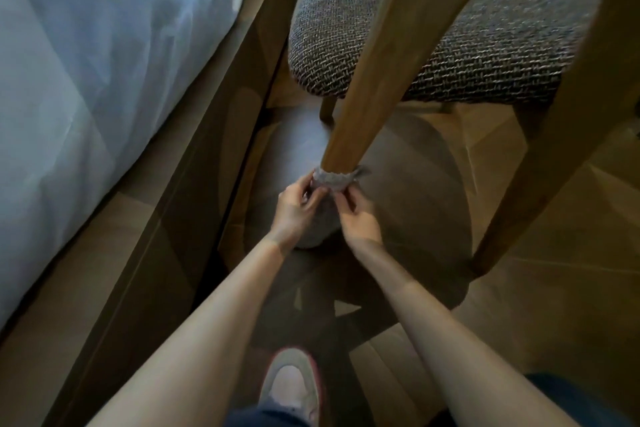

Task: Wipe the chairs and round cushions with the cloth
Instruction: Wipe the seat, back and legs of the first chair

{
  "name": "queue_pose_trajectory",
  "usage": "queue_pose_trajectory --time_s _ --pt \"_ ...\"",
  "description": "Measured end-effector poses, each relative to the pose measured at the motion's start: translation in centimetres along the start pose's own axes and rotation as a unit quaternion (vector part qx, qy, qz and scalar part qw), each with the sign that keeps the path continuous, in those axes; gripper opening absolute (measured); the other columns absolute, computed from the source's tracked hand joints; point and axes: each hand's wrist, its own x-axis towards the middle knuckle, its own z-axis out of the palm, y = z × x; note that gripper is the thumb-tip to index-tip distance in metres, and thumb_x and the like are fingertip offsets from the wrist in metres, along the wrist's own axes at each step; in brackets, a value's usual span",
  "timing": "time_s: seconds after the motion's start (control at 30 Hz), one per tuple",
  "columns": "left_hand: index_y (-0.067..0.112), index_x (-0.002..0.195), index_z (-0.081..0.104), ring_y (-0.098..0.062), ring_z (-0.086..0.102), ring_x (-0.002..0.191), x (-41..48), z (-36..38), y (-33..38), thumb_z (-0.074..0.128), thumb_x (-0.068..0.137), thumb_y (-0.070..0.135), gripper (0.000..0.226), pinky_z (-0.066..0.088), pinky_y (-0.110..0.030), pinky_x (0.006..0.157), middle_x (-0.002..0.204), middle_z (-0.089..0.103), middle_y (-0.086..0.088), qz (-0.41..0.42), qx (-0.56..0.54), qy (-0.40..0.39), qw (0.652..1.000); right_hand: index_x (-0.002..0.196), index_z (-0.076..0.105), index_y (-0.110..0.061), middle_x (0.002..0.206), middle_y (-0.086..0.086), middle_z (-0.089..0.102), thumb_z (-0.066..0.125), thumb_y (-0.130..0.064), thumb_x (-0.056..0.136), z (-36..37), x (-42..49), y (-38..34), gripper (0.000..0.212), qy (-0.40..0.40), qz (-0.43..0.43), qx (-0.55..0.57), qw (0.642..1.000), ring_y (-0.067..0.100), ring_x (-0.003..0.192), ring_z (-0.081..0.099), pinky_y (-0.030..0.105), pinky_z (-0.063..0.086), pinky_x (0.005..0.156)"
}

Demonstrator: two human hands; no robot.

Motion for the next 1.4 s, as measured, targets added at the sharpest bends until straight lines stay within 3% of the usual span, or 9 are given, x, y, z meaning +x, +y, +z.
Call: queue_pose_trajectory --time_s 0.23,0.37,0.63,0.77,0.9,1.03,1.13,1.27,1.4 --pt "0.011 0.133 0.052 -0.022 0.055 0.12 1.2 0.0 -5.1 0.05 0.097 0.01 0.036 0.041 -0.045 0.106 0.123 0.062 -0.009 -0.057 0.059 -0.032 0.996 0.123 0.057 -0.002 0.123 0.017 0.061 0.047 -0.007 0.099 1.7 2.0 3.7 0.027 -0.084 0.041 -0.084 0.992 0.028 0.117 0.055 0.025 0.037 0.093" --pt "0.012 0.136 0.049 -0.027 0.053 0.121 1.5 0.4 -7.1 0.049 0.097 0.008 0.039 0.041 -0.041 0.104 0.126 0.06 -0.012 -0.085 0.122 -0.042 0.988 0.125 0.057 0.0 0.127 0.018 0.06 0.044 -0.011 0.101 2.5 2.6 5.7 0.029 -0.116 0.085 -0.115 0.983 0.03 0.119 0.053 0.02 0.034 0.088" --pt "0.019 0.147 0.032 -0.031 0.042 0.132 2.7 0.8 -8.0 0.042 0.1 0.012 0.048 0.035 -0.038 0.107 0.143 0.047 -0.011 -0.178 0.188 -0.106 0.96 0.141 0.04 -0.003 0.131 0.017 0.056 0.04 -0.014 0.103 4.2 3.0 7.7 0.039 -0.176 0.176 -0.082 0.965 0.03 0.123 0.052 0.032 0.039 0.103" --pt "0.015 0.14 0.043 -0.029 0.045 0.129 1.9 0.6 -6.4 0.043 0.1 0.012 0.04 0.036 -0.033 0.104 0.138 0.051 -0.011 -0.153 0.171 -0.076 0.97 0.131 0.052 -0.003 0.124 0.016 0.06 0.046 -0.01 0.1 3.4 2.7 6.3 0.032 -0.146 0.158 -0.047 0.976 0.027 0.118 0.055 0.023 0.041 0.092" --pt "0.014 0.128 0.055 -0.022 0.055 0.118 0.5 0.0 -2.7 0.047 0.099 0.011 0.03 0.043 -0.031 0.098 0.123 0.062 -0.008 -0.076 0.111 -0.036 0.99 0.119 0.061 -0.001 0.113 0.014 0.065 0.06 -0.009 0.093 0.8 2.5 3.1 0.027 -0.088 0.063 -0.056 0.993 0.026 0.112 0.059 0.033 0.046 0.095" --pt "0.014 0.117 0.06 -0.01 0.06 0.102 -0.7 -0.2 2.8 0.051 0.098 0.018 0.021 0.047 -0.014 0.082 0.11 0.065 0.0 -0.012 0.07 0.009 0.997 0.109 0.065 -0.015 0.107 0.008 0.068 0.063 -0.025 0.09 -2.0 1.5 -1.7 0.023 -0.054 0.006 -0.047 0.997 0.026 0.105 0.063 0.04 0.048 0.095" --pt "0.017 0.107 0.063 -0.011 0.061 0.096 -1.1 0.0 6.8 0.057 0.095 0.022 0.015 0.049 -0.026 0.083 0.105 0.066 -0.001 0.04 0.091 0.07 0.993 0.112 0.066 -0.011 0.101 0.002 0.069 0.062 -0.022 0.092 -4.2 0.4 -5.4 0.023 -0.017 -0.031 -0.062 0.997 0.018 0.099 0.064 0.031 0.049 0.088" --pt "0.022 0.11 0.068 0.006 0.058 0.084 -1.7 0.1 11.4 0.062 0.092 0.031 0.022 0.047 -0.012 0.075 0.103 0.068 0.009 0.057 0.109 0.15 0.981 0.096 0.07 -0.015 0.086 -0.005 0.07 0.063 -0.019 0.092 -6.7 -1.5 -9.9 0.009 0.057 -0.122 -0.104 0.985 0.006 0.082 0.064 0.014 0.042 0.071" --pt "0.019 0.106 0.074 0.007 0.063 0.075 -3.5 0.9 14.9 0.068 0.088 0.032 0.023 0.046 -0.009 0.073 0.088 0.071 0.01 0.091 0.082 0.274 0.954 0.092 0.074 -0.011 0.087 0.001 0.075 0.066 -0.017 0.088 -8.0 -2.7 -12.9 0.012 0.152 -0.146 -0.132 0.969 0.007 0.08 0.068 0.018 0.047 0.073"
